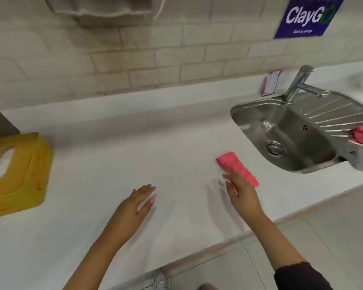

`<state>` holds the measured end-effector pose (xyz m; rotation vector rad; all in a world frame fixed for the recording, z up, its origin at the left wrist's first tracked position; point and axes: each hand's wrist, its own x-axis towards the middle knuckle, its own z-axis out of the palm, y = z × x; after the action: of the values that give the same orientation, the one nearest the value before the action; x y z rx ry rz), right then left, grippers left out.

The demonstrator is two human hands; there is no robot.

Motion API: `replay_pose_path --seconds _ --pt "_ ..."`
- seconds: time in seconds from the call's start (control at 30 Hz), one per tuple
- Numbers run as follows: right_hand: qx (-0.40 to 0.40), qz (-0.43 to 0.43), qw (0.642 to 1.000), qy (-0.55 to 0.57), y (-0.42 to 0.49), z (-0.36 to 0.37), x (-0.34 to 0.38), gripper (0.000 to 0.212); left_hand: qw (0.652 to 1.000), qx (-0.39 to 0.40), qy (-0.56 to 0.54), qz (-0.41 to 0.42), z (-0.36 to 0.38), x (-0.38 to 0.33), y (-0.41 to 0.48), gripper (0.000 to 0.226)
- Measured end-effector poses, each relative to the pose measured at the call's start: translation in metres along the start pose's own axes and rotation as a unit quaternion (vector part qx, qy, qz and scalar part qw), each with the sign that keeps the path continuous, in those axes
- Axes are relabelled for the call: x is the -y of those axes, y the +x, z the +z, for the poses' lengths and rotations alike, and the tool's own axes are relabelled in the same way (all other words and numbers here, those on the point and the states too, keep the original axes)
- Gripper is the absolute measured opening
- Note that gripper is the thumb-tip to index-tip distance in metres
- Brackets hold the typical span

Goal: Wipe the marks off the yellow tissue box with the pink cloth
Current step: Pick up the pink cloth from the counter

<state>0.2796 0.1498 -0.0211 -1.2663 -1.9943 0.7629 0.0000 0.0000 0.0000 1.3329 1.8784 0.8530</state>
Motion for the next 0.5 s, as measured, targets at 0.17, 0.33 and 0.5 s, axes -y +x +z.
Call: replay_pose_path --seconds 0.17,0.33,0.5 --pt "0.036 0.033 0.993 -0.108 0.030 -0.003 -0.033 0.050 0.999 0.051 0.002 -0.010 0.017 0.003 0.026 0.046" --pt "0.135 -0.034 0.974 -0.177 0.068 -0.012 -0.065 0.059 0.999 0.035 -0.013 -0.019 0.028 -0.005 0.035 0.048" --pt "0.162 -0.095 0.954 -0.234 0.086 -0.007 -0.084 0.052 0.997 -0.023 -0.040 -0.058 0.035 -0.020 0.024 0.035"
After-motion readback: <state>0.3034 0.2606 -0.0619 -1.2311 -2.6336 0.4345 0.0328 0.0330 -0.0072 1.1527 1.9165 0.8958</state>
